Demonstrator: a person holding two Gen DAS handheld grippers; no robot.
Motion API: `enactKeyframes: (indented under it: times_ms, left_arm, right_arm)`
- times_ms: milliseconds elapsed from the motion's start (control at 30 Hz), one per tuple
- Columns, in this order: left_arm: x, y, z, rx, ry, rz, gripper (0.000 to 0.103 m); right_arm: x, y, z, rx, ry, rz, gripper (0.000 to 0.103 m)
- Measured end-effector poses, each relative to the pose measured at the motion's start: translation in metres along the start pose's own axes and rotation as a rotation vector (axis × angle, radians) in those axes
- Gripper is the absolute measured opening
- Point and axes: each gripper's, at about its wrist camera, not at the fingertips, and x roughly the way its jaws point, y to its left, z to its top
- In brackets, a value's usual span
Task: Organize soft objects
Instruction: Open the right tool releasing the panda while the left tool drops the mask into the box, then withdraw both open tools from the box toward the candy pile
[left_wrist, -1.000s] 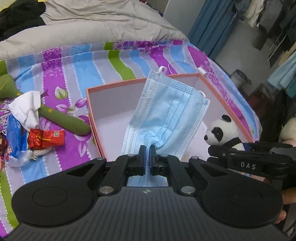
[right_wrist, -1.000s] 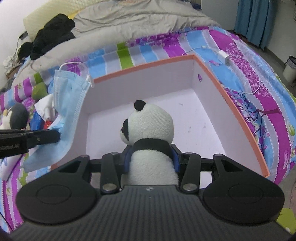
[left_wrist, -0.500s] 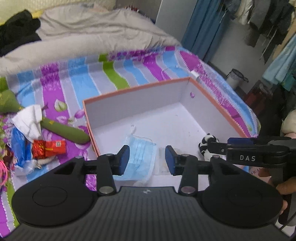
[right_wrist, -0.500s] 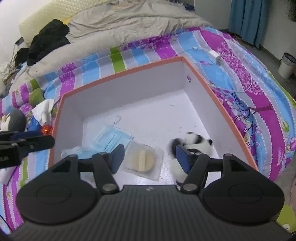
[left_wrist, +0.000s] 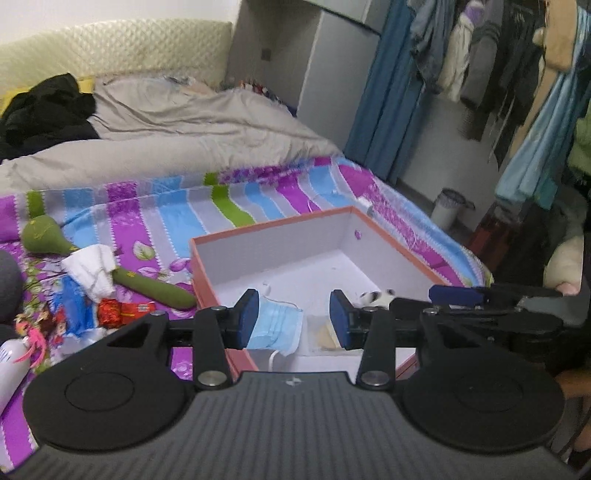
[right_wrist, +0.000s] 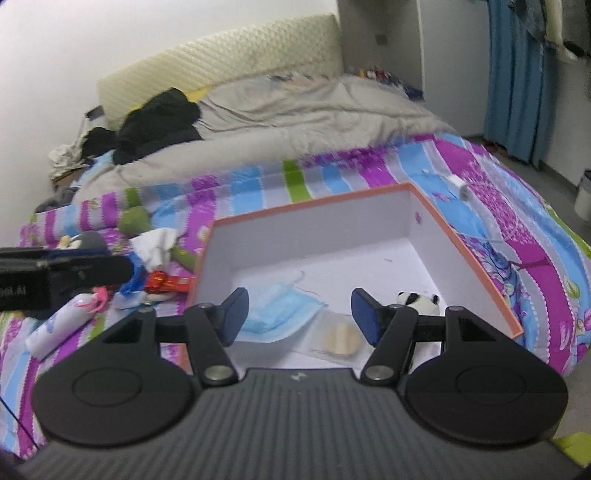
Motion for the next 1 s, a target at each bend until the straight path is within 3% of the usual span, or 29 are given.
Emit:
enactKeyframes:
  times_ms: [200, 467, 1000]
  left_arm:
    - [-0.054, 0.012, -0.016, -0.042, -0.066, 0.036, 0.048]
    - [-0.116, 0.017, -0.035, -0.067, -0.144, 0.069, 0.048]
    - [-0.161, 0.039, -0.102, -0.145, -0.147, 0.190, 0.048]
  right_arm:
    - [-0.031, 0.032, -0.014, -0.012, -0.062, 0.065, 0.064]
    - [-0.058, 0.073, -0.043, -0.015, -0.075, 0.147, 0.064]
    - [-0.082, 0.123, -0.079, -0.073, -0.077, 0.209, 0.064]
